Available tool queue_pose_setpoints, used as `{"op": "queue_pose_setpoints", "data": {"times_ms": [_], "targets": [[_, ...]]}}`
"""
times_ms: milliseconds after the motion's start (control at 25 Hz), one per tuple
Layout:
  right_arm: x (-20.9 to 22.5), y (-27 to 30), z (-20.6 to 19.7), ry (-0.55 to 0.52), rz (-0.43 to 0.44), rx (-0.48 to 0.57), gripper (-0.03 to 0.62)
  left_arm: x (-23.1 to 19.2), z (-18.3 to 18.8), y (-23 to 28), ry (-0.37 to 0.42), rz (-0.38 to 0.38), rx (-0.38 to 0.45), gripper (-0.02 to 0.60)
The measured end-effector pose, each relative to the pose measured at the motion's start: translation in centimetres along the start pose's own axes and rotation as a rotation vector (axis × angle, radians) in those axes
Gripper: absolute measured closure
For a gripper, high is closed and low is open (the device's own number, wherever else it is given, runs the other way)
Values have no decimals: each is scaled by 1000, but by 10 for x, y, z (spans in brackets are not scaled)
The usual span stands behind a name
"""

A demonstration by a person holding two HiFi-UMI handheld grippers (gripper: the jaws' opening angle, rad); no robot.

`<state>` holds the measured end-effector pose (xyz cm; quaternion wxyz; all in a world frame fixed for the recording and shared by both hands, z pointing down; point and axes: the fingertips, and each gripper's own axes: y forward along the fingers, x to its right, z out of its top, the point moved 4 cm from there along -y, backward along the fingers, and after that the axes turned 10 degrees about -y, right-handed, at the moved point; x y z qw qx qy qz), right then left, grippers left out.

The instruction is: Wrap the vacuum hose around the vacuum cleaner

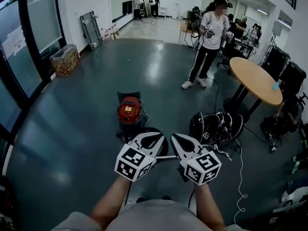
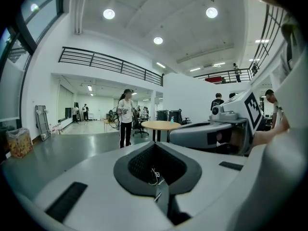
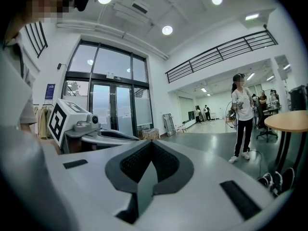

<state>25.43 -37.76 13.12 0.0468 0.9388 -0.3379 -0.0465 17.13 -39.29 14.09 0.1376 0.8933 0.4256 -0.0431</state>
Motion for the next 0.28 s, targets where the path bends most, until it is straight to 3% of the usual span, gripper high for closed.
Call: {"op": "queue_pose_setpoints", "data": {"times_ms": [280], "targets": [[1,-6,-5,8,-2,2,591,7,-6,3,-11,-5,0,575]]}}
